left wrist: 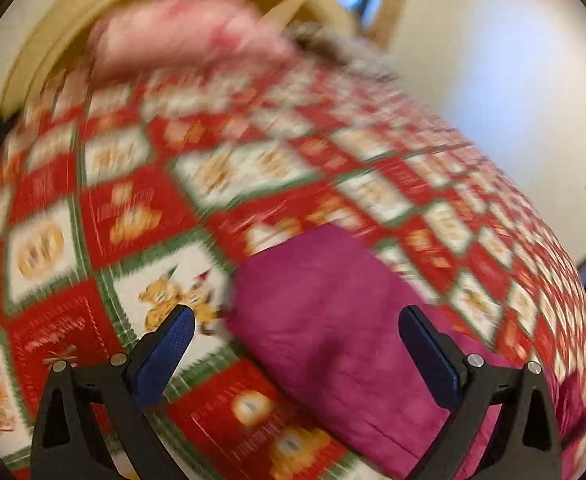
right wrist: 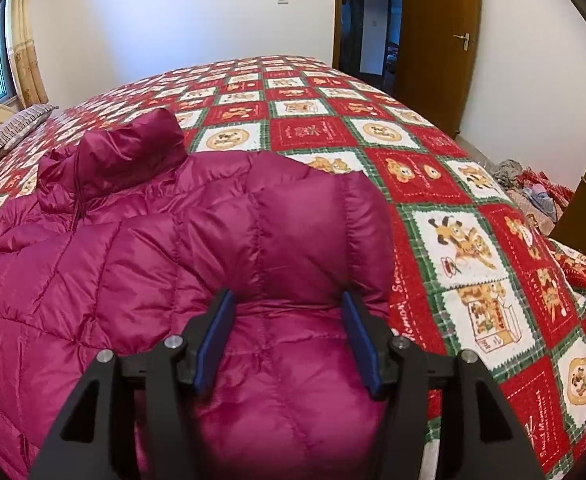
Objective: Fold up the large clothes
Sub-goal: 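Grasp the other sleeve cuff with the left gripper and lift it, then fold the held sleeve across the jacket body and release with the left gripper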
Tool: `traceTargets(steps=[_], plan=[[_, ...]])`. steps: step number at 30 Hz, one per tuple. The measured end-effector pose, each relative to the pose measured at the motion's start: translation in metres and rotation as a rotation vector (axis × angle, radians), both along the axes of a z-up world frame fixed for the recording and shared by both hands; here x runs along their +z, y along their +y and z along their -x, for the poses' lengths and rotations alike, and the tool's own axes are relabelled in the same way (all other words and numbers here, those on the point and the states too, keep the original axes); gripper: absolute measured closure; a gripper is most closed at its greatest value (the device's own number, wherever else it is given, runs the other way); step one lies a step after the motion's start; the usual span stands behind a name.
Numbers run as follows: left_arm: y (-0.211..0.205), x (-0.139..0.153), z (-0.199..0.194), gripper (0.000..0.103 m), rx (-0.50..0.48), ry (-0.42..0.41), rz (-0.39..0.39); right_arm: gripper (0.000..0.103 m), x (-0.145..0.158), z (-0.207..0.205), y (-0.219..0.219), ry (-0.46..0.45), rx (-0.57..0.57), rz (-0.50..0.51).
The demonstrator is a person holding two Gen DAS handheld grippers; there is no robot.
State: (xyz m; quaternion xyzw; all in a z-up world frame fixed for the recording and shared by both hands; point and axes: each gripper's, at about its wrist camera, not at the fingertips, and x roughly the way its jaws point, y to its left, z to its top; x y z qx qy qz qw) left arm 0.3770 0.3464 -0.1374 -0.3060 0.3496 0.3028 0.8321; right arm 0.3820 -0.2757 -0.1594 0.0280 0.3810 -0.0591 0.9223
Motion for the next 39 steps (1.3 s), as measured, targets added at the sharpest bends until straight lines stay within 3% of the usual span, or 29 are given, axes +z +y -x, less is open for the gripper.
traceTargets(steps=[2, 4, 7, 8, 9, 11, 12, 15, 18, 22, 28, 31, 35, 39], plan=[[0.014, -0.019, -0.002, 0.001, 0.039, 0.01, 0.083, 0.044, 0.0, 0.0, 0.001, 0.001, -0.001, 0.007], [0.003, -0.017, 0.004, 0.001, 0.044, -0.019, 0.023, 0.044, 0.0, -0.001, 0.002, 0.003, -0.002, 0.012], [-0.02, -0.019, -0.007, 0.001, -0.044, 0.031, -0.093, 0.043, 0.0, -0.001, 0.002, 0.003, -0.001, 0.015], [-0.026, -0.021, -0.008, 0.006, -0.063, 0.045, -0.126, 0.043, -0.001, -0.001, 0.003, 0.003, -0.002, 0.016], [-0.03, -0.023, -0.007, 0.024, -0.071, 0.051, -0.147, 0.043, -0.001, -0.001, 0.003, 0.002, -0.002, 0.016], [-0.03, -0.023, -0.007, 0.047, -0.085, 0.047, -0.155, 0.043, -0.001, 0.0, 0.002, 0.002, -0.002, 0.015], [-0.03, -0.021, -0.005, 0.067, -0.101, 0.022, -0.142, 0.043, -0.001, 0.0, 0.002, 0.002, -0.001, 0.015], [-0.024, -0.016, -0.006, 0.083, -0.164, -0.037, -0.079, 0.043, -0.001, 0.0, 0.002, 0.002, -0.001, 0.014], [-0.038, 0.003, -0.006, 0.087, -0.191, -0.069, -0.116, 0.043, -0.001, -0.001, 0.001, 0.0, 0.0, 0.007], [-0.072, 0.049, -0.007, 0.087, -0.273, -0.187, -0.16, 0.042, 0.0, 0.0, 0.001, -0.001, 0.001, 0.004], [-0.185, 0.134, -0.004, 0.087, -0.559, -0.4, -0.28, 0.041, 0.0, 0.0, 0.0, -0.007, 0.004, -0.011], [-0.252, 0.154, 0.0, 0.087, -0.736, -0.476, -0.307, 0.041, 0.0, 0.0, -0.001, -0.009, 0.005, -0.019], [-0.332, 0.152, 0.006, 0.087, -0.941, -0.527, -0.279, 0.04, -0.001, 0.0, -0.004, -0.014, 0.007, -0.034], [-0.392, 0.12, 0.008, 0.087, -1.059, -0.481, -0.266, 0.039, -0.001, 0.001, -0.006, -0.019, 0.01, -0.051]])
